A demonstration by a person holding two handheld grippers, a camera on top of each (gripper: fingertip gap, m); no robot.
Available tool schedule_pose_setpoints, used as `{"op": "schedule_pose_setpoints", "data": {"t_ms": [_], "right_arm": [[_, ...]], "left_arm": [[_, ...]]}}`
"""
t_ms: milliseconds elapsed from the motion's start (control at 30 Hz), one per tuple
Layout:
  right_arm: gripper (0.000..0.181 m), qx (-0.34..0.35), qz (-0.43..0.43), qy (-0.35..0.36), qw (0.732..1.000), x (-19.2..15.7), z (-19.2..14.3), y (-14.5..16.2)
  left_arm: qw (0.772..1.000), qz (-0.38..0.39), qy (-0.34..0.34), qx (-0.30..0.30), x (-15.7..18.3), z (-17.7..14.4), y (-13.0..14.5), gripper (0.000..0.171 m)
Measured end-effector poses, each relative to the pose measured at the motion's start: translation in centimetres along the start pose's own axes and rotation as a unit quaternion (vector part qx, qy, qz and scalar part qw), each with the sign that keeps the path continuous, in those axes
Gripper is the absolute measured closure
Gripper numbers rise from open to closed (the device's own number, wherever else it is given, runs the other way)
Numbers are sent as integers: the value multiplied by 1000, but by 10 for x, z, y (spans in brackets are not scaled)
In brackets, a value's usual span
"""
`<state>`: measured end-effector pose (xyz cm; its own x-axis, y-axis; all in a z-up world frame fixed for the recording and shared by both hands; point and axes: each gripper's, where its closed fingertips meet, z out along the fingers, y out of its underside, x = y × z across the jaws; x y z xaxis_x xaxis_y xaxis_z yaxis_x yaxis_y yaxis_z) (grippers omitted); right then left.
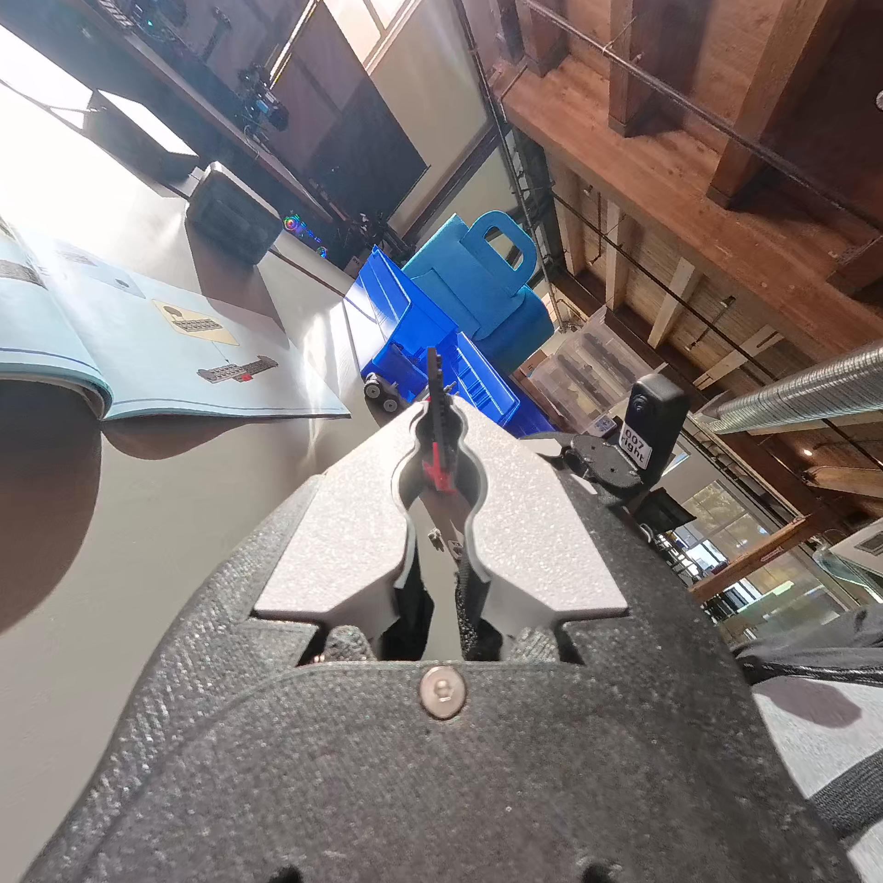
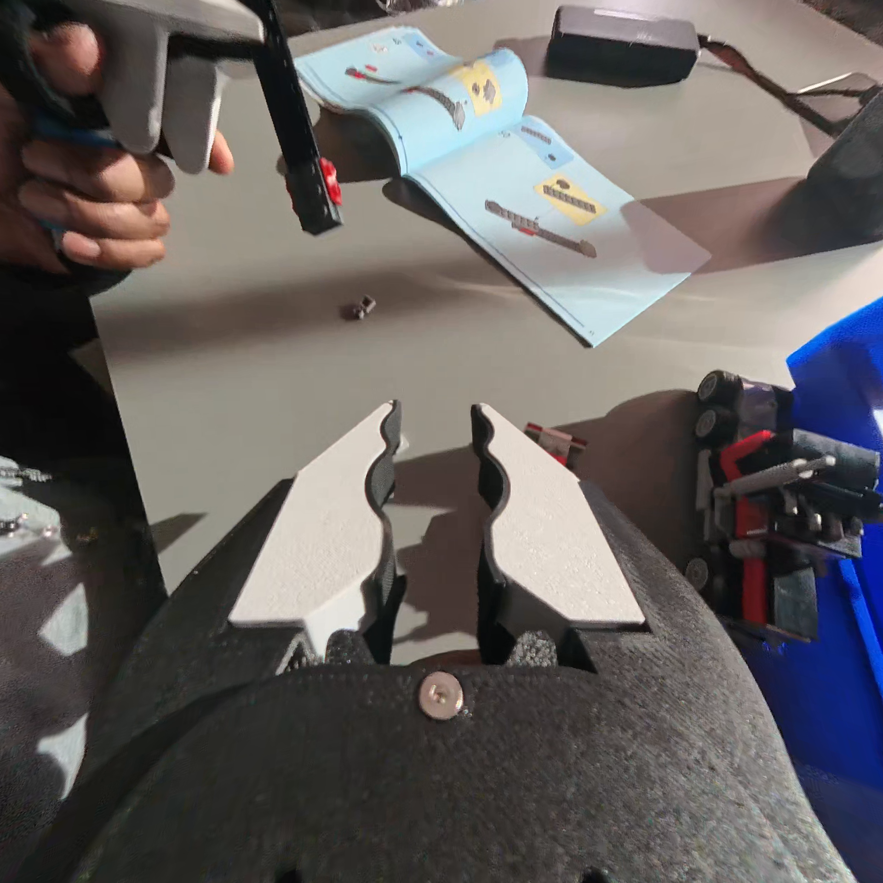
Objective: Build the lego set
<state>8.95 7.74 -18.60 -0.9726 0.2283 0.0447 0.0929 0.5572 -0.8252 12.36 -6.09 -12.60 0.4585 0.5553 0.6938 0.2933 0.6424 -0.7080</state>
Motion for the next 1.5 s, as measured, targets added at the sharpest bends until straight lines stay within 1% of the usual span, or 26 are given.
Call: {"op": "schedule_pose_setpoints", "data": {"t_ms": [133,267,367,533,833,1000,1200,1500], "right_arm": [[150,-54,-14,-34,998,-10,-6,28],[150,-87,-18,-65,994,-24,1,43],[153,-107,-34,-64,992,-28,7,50],[162,-96,-49,-72,992,-33,13,45],[163,-74,-65,-72,992,-34,23,35],[163,-55,-76,-69,993,-34,29,23],[163,-35,-82,-69,994,-32,43,8],[163,-26,-96,-75,992,-36,58,-5]], "left_arm": [[1000,0,0,-5,0,0,1,167],[1000,2,1,-16,1,2,5,167],[1000,4,4,-23,3,3,7,167],[999,7,12,-40,6,4,13,167],[999,4,22,-42,8,4,13,167],[999,6,23,-47,9,5,15,167],[998,6,31,-48,11,4,15,167],[998,9,21,-54,7,-1,14,167]]}}
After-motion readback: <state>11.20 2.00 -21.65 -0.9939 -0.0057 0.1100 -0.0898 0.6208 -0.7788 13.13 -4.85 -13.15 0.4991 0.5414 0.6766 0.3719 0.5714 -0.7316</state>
